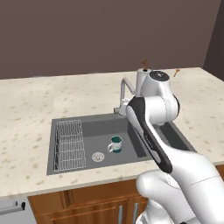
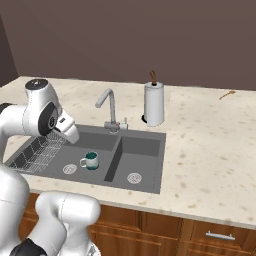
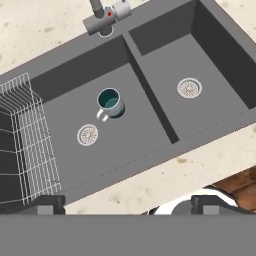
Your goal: Pick the mug and place it in the sink. Pick the bowl and place it in the open cabinet and then close the cabinet.
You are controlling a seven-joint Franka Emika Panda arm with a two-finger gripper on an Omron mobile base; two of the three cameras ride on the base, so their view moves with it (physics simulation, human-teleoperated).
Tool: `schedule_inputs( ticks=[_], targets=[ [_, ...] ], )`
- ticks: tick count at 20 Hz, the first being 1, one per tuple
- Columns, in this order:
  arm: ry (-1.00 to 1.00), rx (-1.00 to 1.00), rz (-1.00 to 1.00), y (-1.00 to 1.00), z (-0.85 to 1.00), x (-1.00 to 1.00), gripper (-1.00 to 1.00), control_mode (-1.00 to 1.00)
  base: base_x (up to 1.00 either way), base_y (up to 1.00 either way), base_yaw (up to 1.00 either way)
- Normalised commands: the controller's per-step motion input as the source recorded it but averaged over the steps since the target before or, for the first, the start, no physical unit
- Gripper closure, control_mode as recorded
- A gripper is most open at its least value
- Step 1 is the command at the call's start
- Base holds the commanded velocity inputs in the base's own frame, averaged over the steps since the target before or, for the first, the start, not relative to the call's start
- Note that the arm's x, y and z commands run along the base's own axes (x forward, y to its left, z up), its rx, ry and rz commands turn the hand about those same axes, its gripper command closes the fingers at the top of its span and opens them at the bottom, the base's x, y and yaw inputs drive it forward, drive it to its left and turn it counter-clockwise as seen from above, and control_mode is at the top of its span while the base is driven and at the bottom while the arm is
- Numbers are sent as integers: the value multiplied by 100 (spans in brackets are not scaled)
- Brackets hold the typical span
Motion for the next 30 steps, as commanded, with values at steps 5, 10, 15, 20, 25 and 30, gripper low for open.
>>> schedule_inputs(
  ticks=[5,10,15,20,25,30],
  targets=[
    [0,0,0,-33,0,-26,-100,-100,0,0,0],
    [0,0,0,8,-2,-10,-100,100,-22,77,0],
    [0,0,0,0,0,0,-100,100,-19,100,0],
    [0,0,0,0,0,0,-100,100,-2,100,0],
    [0,0,0,0,0,0,-100,100,0,100,0],
    [0,0,0,0,0,0,-100,100,0,99,0]
  ],
)
